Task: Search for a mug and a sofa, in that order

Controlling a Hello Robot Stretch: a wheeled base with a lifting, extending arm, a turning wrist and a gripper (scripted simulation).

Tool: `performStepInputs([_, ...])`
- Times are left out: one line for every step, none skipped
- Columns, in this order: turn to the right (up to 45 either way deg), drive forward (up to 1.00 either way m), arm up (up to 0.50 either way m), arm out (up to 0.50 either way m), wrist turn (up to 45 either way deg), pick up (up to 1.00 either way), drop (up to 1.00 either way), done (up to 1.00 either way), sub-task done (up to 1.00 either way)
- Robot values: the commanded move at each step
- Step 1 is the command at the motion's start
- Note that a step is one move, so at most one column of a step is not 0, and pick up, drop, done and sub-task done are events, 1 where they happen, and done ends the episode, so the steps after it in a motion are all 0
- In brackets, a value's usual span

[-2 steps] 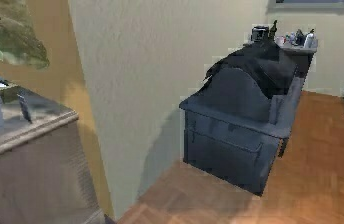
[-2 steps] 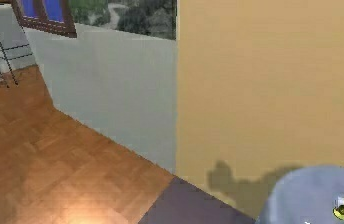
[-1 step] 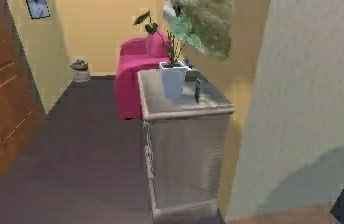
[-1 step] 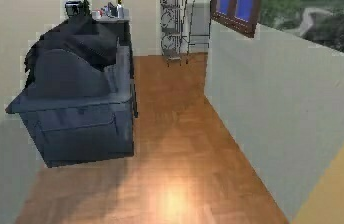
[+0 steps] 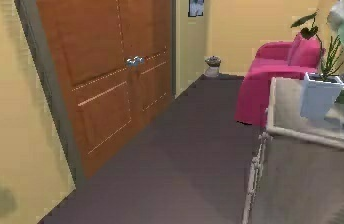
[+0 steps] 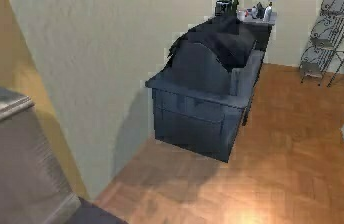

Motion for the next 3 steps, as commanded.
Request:
performStepInputs([0.0, 0.85, 0.00, 0.00, 0.0, 0.00, 0.00, 0.00, 0.00])
performStepInputs([24.0, 0.00, 0.00, 0.00, 0.0, 0.00, 0.00, 0.00, 0.00])
performStepInputs([0.0, 1.00, 0.00, 0.00, 0.0, 0.00, 0.00, 0.00, 0.00])
